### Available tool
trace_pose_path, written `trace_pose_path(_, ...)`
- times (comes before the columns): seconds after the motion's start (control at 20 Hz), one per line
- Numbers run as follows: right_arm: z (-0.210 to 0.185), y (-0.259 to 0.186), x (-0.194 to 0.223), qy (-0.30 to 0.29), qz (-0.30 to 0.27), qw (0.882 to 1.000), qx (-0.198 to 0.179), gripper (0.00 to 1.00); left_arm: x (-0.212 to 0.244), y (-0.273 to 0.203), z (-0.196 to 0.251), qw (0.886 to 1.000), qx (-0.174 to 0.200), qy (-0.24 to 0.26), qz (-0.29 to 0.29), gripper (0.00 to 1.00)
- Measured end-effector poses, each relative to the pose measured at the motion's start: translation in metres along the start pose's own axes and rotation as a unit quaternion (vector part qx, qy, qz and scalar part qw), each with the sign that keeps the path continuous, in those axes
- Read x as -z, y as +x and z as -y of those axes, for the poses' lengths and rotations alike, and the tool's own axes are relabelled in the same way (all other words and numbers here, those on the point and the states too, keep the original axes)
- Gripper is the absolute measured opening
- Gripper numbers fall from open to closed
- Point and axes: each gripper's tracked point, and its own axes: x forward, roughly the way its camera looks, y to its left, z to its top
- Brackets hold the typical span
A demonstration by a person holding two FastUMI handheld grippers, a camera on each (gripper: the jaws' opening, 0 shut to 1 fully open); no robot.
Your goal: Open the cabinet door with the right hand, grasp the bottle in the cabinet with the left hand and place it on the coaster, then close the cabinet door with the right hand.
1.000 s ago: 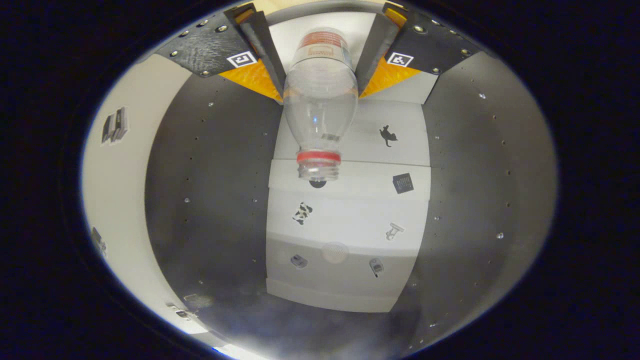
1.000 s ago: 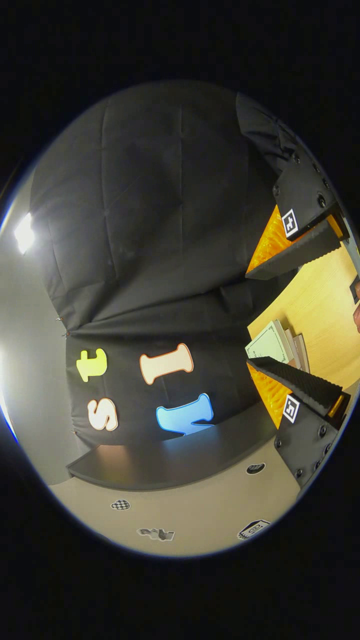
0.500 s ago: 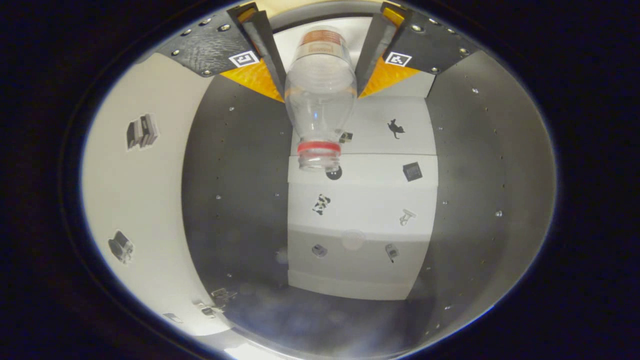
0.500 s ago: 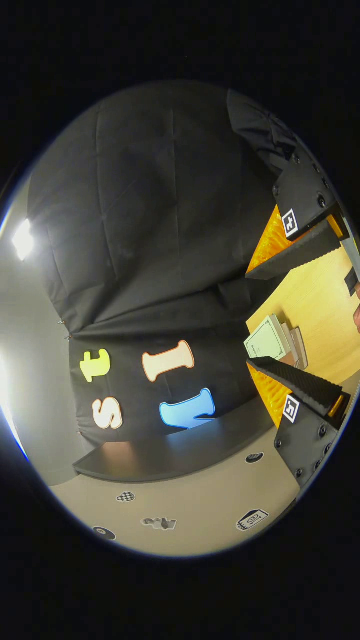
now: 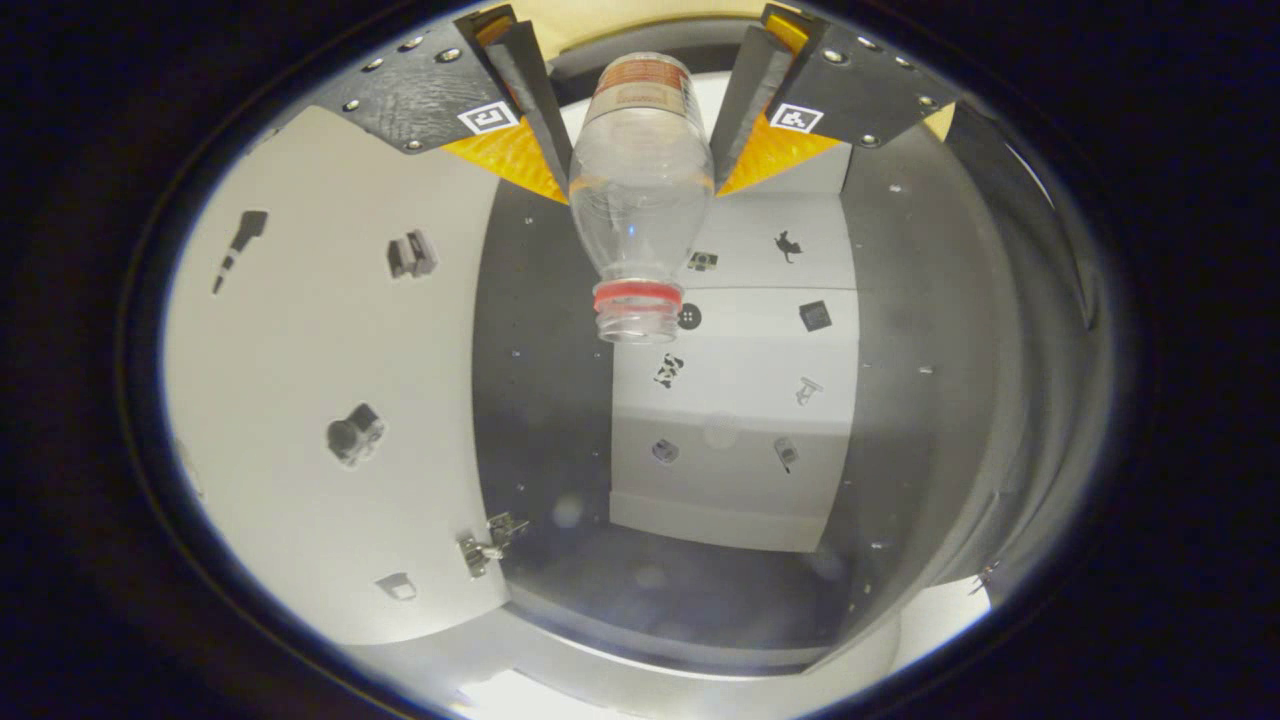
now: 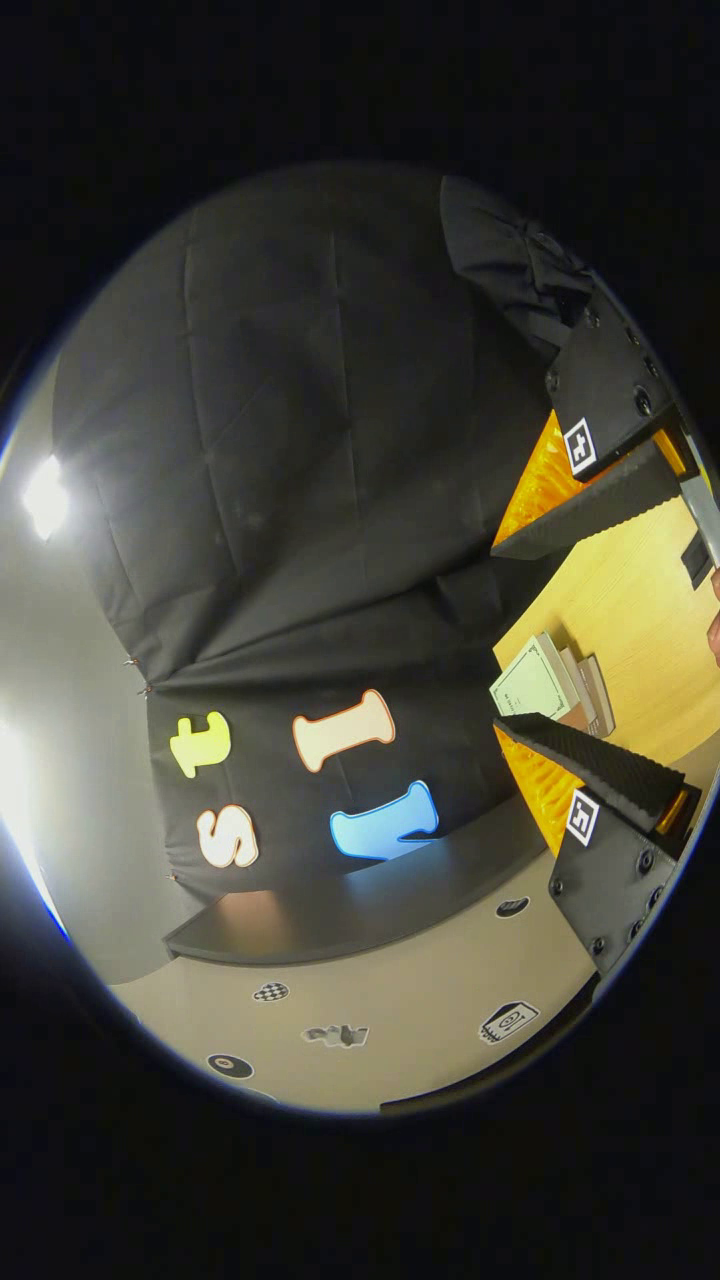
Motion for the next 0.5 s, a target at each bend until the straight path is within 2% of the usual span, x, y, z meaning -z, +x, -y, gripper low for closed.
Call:
trace_pose_path(0.25, -0.015, -0.010, 0.002, -0.009, -0.002, 1.000, -0.012, 0.98, 0.051, -0.088, -0.017, 0.999, -0.018, 0.005, -0.036, 0.73)
trace_pose_path(0.3, -0.020, -0.013, 0.003, -0.009, -0.003, 1.000, -0.017, 0.93, 0.064, -0.104, -0.022, 0.999, -0.025, 0.002, -0.045, 0.73)
trace_pose_path(0.35, -0.025, -0.015, 0.004, -0.010, -0.004, 1.000, -0.021, 0.93, 0.079, -0.120, -0.027, 0.998, -0.033, -0.004, -0.056, 0.73)
trace_pose_path(0.4, -0.030, -0.017, 0.005, -0.013, -0.005, 1.000, -0.025, 0.98, 0.095, -0.132, -0.032, 0.997, -0.040, -0.015, -0.064, 0.73)
trace_pose_path(0.5, -0.040, -0.022, 0.009, -0.019, -0.009, 0.999, -0.034, 0.98, 0.118, -0.159, -0.043, 0.996, -0.056, -0.032, -0.067, 0.73)
